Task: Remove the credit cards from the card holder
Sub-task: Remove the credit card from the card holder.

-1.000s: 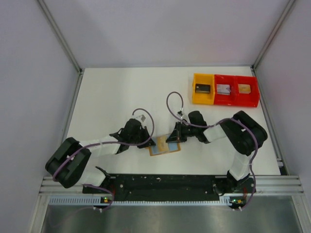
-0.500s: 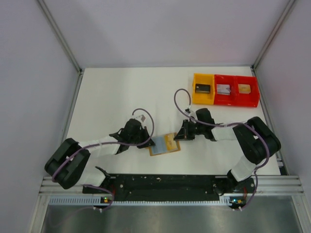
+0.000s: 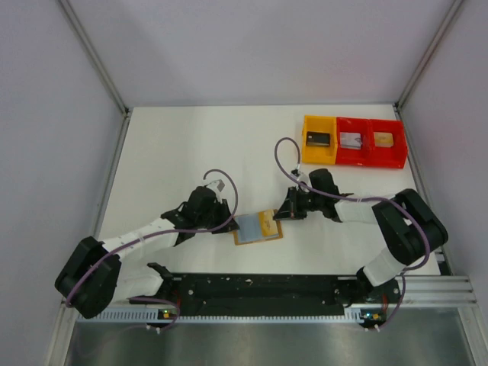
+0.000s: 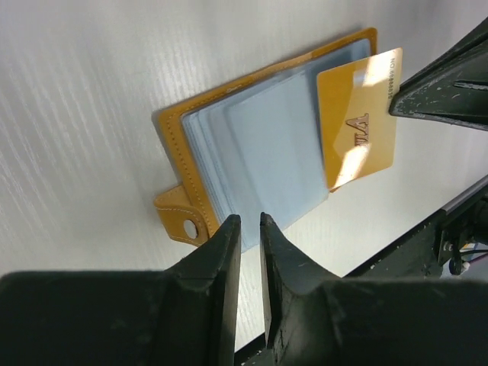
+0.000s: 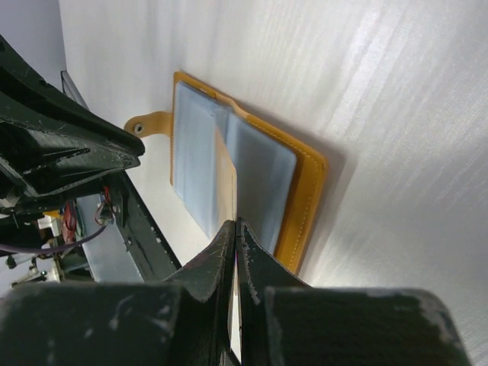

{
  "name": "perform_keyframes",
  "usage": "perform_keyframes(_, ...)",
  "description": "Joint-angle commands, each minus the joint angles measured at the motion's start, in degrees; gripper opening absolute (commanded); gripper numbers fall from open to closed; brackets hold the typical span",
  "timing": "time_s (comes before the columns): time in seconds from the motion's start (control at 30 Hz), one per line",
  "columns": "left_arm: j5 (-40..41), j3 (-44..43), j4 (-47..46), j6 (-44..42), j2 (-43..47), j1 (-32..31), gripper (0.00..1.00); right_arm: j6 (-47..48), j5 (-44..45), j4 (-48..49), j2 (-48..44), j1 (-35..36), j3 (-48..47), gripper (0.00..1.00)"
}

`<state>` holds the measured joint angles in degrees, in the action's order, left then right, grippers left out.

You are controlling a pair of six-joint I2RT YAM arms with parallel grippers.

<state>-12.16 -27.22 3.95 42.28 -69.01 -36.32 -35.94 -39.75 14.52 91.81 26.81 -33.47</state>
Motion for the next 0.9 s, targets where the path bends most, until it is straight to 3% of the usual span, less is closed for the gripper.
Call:
perform_keyframes(0.0, -2.5, -4.06, -0.86, -4.04, 2.48, 0.1, 0.23, 1.58, -0.59, -0.19, -4.62, -0.44, -2.21, 0.0)
perform_keyframes(0.1, -4.79, -5.29, -3.32, -7.03, 1.87, 0.19, 0.31, 1.58, -1.91, -0.37, -5.32, -0.53, -2.74, 0.0)
perform_keyframes(0.23, -6.11, -8.45, -2.8, -12.65, 1.69, 1.5, 0.52, 2.1, -3.32, -1.16, -7.34, -0.53, -2.91, 0.0)
perform_keyframes(0.37, -14.27, -9.69, -8.24, -17.31, 1.34, 5.19, 0.68, 3.25, -3.14, -2.4, -8.05, -0.44, -3.35, 0.0)
perform_keyframes(0.7, -37.73, -13.9, -19.32, -26.19, -10.25, 11.09, 0.73, 1.23, -7.89, 1.38, -9.1, -0.44, -2.65, 0.0)
perform_keyframes(0.87, -44.86, -18.3, -18.09, -27.25, -16.41, 11.53, 0.74, 0.09, -9.64, 3.4, -10.51, -0.44, -2.39, 0.0)
